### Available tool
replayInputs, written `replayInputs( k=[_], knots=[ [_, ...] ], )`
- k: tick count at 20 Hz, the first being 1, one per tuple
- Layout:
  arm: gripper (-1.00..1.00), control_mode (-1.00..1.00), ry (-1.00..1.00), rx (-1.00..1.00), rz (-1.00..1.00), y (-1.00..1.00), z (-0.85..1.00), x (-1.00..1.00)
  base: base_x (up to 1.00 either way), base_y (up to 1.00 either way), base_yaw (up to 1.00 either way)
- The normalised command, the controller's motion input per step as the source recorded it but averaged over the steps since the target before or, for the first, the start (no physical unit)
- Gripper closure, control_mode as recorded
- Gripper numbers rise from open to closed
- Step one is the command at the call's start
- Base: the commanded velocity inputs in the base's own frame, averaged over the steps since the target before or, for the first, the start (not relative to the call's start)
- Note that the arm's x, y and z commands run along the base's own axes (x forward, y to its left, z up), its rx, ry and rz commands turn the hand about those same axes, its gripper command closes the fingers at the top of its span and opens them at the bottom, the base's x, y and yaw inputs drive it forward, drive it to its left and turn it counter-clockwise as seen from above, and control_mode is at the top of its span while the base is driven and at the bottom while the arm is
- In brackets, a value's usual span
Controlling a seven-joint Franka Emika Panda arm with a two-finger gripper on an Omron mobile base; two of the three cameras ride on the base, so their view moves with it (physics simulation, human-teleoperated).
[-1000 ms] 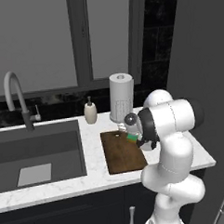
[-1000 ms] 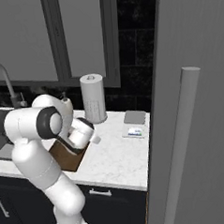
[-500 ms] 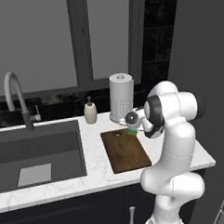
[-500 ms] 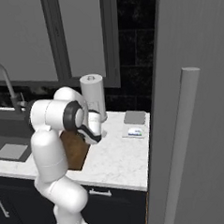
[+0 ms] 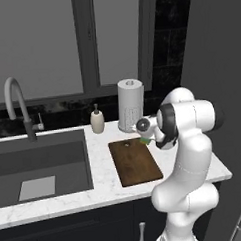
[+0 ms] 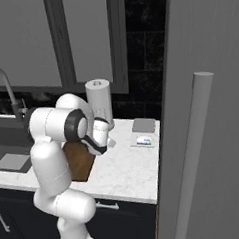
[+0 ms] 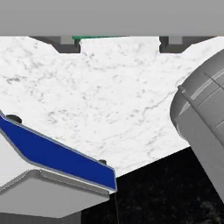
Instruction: Pick up the sponge from the counter and clean the cutting board by briefly scrubbing or pressing down on the cutting board. Once finished, release the sponge.
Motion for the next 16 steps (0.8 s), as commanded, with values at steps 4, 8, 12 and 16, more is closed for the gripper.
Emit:
replayInputs(
  k=[4,8,12,16],
  knots=[
    [1.00,-1.00,0.05,0.10,-0.08,-0.45,0.67,-0.09,0.00,0.00,0.00],
    [1.00,-1.00,0.14,0.07,-0.10,-0.42,0.43,-0.21,0.00,0.00,0.00],
    [1.00,-1.00,0.18,0.00,-0.13,-0.25,0.00,-0.29,0.00,0.00,0.00],
    [1.00,-1.00,0.13,0.00,-0.08,-0.28,-0.10,-0.31,0.00,0.00,0.00]
  ],
)
